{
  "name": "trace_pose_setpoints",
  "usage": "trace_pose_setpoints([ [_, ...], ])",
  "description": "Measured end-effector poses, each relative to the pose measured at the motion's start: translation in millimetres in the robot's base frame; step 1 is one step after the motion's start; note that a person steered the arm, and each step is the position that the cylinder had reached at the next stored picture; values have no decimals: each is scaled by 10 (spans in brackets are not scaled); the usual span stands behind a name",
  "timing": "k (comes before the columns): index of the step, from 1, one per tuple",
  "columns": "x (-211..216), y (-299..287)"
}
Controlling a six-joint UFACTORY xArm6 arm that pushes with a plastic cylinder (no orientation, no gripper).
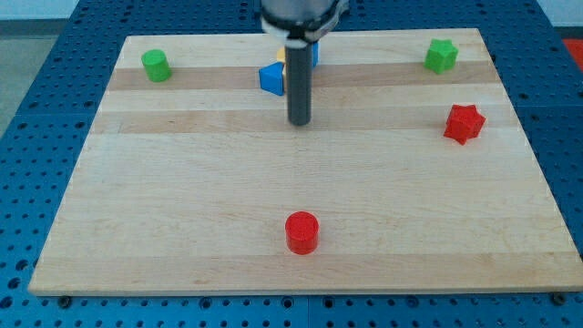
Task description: Move the green circle towards the red circle
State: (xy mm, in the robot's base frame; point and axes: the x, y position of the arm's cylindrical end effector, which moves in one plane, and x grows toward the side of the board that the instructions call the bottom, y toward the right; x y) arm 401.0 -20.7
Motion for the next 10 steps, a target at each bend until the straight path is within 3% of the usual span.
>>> trace_pose_setpoints([
  [2,-117,-1083],
  [5,-755,-2687],
  [7,-2084,-2812],
  [8,-2076,-2822],
  [10,-1563,-2424],
])
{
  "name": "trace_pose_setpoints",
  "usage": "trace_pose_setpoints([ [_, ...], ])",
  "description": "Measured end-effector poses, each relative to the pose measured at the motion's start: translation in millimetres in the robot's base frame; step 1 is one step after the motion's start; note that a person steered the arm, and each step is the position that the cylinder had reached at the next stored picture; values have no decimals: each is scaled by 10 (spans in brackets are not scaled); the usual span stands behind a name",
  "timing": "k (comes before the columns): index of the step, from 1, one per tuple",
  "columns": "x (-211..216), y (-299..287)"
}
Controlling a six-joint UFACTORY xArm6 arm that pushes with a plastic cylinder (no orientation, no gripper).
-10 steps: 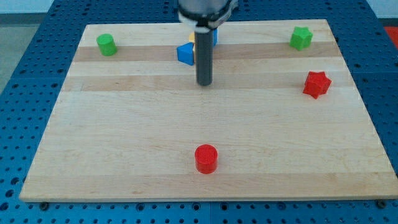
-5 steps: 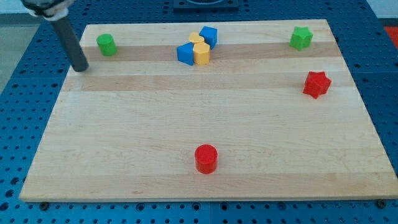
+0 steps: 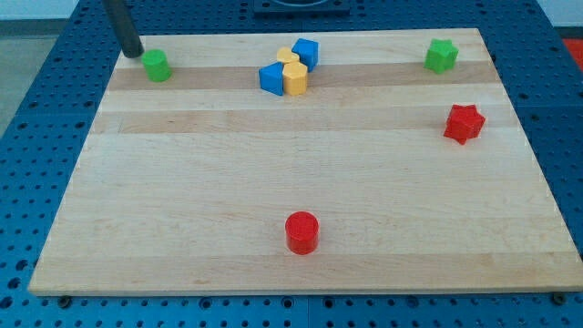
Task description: Move the green circle towards the red circle
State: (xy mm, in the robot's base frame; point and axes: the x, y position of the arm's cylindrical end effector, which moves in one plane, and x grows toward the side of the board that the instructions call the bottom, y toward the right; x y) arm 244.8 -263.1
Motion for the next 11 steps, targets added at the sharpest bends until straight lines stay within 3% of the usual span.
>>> trace_pose_setpoints([
  [4,1220,1343],
  [5,1257,1348],
  [6,1229,949],
  [7,887,740],
  [8,507,1234],
  [11,1054,1422],
])
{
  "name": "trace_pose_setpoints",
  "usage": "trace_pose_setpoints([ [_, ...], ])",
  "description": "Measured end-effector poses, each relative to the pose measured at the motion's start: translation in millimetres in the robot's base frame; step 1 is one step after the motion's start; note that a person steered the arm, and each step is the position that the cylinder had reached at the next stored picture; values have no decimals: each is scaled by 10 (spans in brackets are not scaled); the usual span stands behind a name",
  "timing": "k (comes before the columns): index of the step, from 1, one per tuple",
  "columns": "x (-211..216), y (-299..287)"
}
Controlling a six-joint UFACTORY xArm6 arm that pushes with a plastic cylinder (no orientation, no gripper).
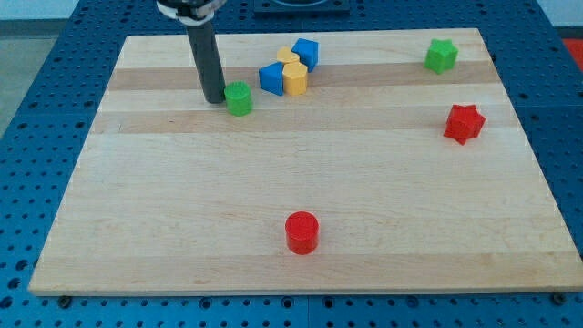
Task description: Move the green circle towards the red circle
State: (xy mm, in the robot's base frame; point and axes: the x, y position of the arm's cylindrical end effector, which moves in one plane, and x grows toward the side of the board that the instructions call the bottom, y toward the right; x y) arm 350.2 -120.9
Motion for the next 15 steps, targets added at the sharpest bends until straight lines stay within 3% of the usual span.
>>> trace_pose_setpoints([
  [1,236,395],
  [3,446,113],
  [4,111,-155],
  [5,-286,142],
  [7,-20,446],
  [9,186,1315],
  [12,1286,1332],
  [14,1280,1332],
  [15,809,1753],
])
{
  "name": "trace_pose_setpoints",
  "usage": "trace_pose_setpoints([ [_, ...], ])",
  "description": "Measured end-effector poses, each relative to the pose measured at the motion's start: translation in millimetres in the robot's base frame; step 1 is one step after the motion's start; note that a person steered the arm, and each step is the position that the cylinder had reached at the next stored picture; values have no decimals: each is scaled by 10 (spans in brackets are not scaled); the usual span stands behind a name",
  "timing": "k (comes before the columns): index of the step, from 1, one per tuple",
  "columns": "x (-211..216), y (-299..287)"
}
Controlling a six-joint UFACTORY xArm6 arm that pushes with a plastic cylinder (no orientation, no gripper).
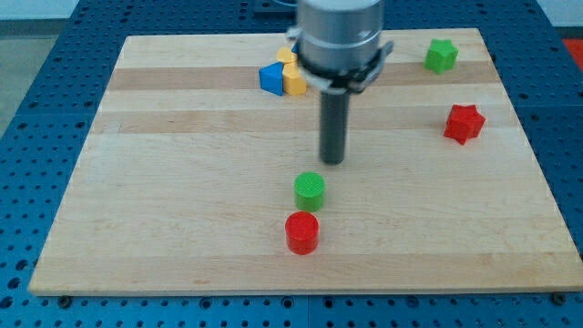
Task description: Move the green circle towards the red circle
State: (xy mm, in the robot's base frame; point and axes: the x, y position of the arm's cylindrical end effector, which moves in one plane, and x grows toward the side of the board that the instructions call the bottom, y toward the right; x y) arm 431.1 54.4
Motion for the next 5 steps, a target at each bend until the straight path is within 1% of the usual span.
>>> trace_pose_setpoints([
  [1,-696,513],
  [2,-1321,672],
  [3,-2045,679],
  [4,-2383,818],
  [5,-2399,1022],
])
